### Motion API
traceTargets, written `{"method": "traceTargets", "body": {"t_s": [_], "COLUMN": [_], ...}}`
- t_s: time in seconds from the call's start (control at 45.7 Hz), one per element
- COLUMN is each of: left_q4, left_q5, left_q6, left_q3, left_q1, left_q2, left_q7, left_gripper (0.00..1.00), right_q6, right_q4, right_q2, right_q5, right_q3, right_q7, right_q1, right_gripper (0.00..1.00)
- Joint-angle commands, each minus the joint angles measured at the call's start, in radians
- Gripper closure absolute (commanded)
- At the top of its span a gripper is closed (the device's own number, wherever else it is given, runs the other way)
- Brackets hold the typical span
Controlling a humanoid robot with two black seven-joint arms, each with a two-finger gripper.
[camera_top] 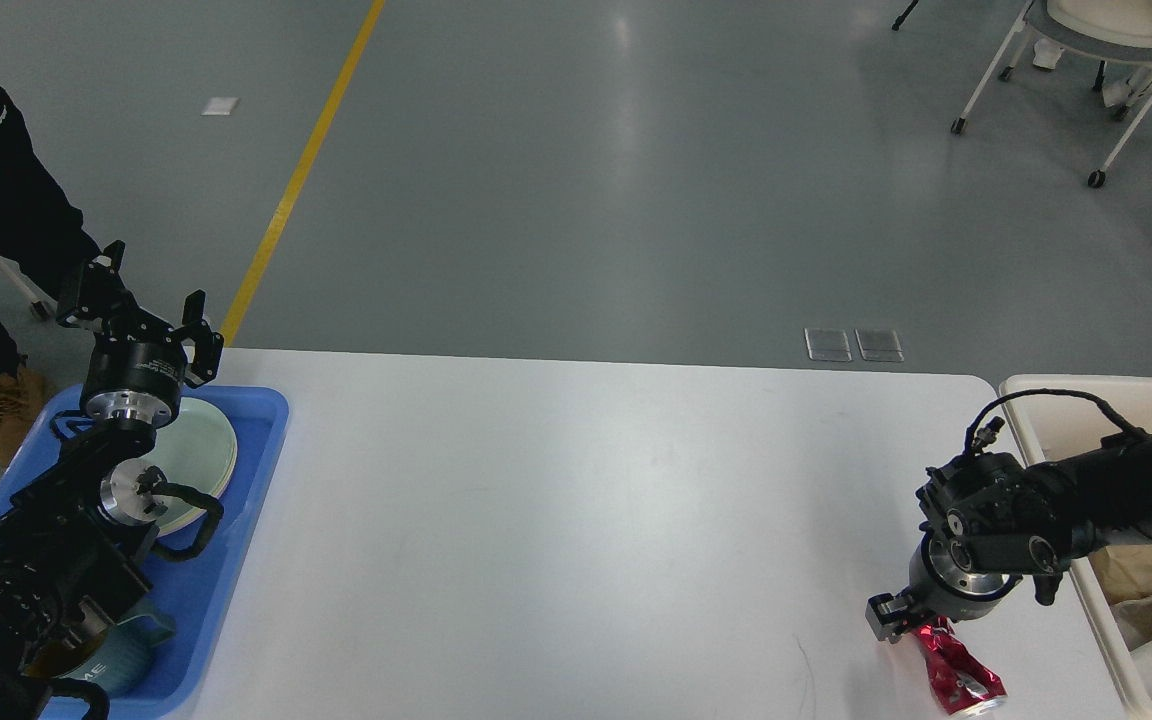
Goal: Tidy desktop
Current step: 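Lift the red-pink wrapper and drop it into the white bin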
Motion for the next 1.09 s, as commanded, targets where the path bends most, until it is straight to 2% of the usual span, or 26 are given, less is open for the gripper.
{"method": "traceTargets", "body": {"t_s": [0.0, 0.022, 0.197, 0.35, 0.482, 0.701, 0.898, 1.073], "left_q4": [0.0, 0.0, 0.0, 0.0, 0.0, 0.0, 0.0, 0.0], "left_q5": [-0.001, 0.001, 0.001, -0.001, 0.001, -0.001, -0.001, 0.001], "left_q6": [0.0, 0.0, 0.0, 0.0, 0.0, 0.0, 0.0, 0.0], "left_q3": [0.0, 0.0, 0.0, 0.0, 0.0, 0.0, 0.0, 0.0], "left_q1": [0.0, 0.0, 0.0, 0.0, 0.0, 0.0, 0.0, 0.0], "left_q2": [0.0, 0.0, 0.0, 0.0, 0.0, 0.0, 0.0, 0.0], "left_q7": [0.0, 0.0, 0.0, 0.0, 0.0, 0.0, 0.0, 0.0], "left_gripper": [0.04, 0.04, 0.04, 0.04, 0.04, 0.04, 0.04, 0.04], "right_q6": [0.0, 0.0, -0.009, -0.016, -0.014, -0.009, -0.002, -0.015], "right_q4": [-0.002, -0.002, -0.002, 0.001, 0.015, 0.012, 0.008, -0.06], "right_q2": [0.0, 0.0, 0.001, -0.025, -0.118, -0.261, -0.379, -0.46], "right_q5": [0.001, 0.001, 0.001, 0.007, 0.012, 0.013, 0.07, 0.202], "right_q3": [-0.001, -0.001, 0.003, 0.012, 0.048, 0.156, 0.216, 0.22], "right_q7": [0.0, 0.0, 0.0, 0.009, 0.012, 0.012, 0.012, 0.012], "right_q1": [-0.001, -0.001, 0.017, 0.128, 0.262, 0.388, 0.468, 0.448], "right_gripper": [0.96, 1.0, 1.0, 1.0, 1.0, 1.0, 1.0, 1.0]}}
